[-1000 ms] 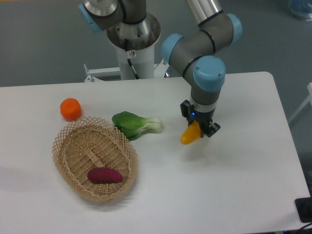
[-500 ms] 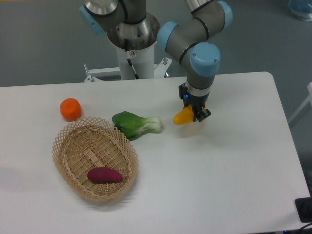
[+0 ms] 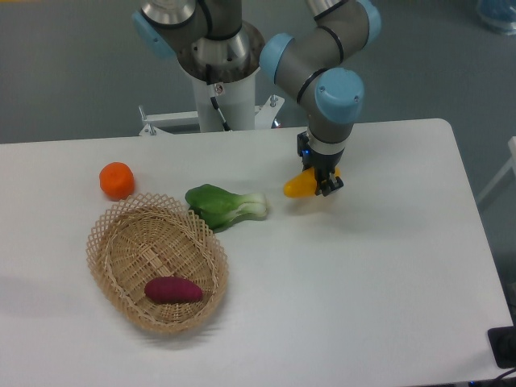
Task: Place the mango on the table
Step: 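Lower the yellow mango onto the table beside the bok choy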
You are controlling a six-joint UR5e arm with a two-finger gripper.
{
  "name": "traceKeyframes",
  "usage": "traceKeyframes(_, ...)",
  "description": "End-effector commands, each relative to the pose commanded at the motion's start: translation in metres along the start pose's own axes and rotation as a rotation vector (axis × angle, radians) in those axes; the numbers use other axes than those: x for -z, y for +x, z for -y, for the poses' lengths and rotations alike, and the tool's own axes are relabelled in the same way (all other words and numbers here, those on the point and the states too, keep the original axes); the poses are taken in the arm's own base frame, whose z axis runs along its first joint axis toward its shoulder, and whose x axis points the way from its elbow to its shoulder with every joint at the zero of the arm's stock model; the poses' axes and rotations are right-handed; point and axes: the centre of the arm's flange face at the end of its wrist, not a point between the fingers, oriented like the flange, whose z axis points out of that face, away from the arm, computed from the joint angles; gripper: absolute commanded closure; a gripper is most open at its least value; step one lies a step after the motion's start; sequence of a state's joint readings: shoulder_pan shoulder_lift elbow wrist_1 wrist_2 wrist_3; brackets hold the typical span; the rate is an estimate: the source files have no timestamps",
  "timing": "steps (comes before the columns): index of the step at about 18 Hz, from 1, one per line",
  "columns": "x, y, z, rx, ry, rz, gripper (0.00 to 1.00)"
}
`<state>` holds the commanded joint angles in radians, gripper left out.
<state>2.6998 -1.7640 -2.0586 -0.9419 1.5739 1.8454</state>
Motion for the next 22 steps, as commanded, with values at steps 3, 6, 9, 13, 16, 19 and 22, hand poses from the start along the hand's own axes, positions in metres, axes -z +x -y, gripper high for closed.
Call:
traceKeyframes(3,0.001,-0.008,-0.005,0.014,-0.003,0.010,0.66)
traceKeyframes(6,-0.005,-0.009,-0.006,0.015,-0.002,0.008,0.63)
traceKeyframes(9,-0.014,-0.016,-0.008,0.014,-0.008,0.028,0.51)
traceKeyframes(13,-0.018,-0.016,-0.008,0.014,-0.006,0.022,0.40)
traceKeyframes(16,-0.018,-0.016,-0.008,0.015,-0.005,0.021,0.37)
traceKeyframes(19,-0.016,-0.018,-0.007,0.014,-0.007,0.027,0.29)
traceKeyframes(22,-0.001,-0.029,-0.010,0.014,-0.013,0.055,0.04)
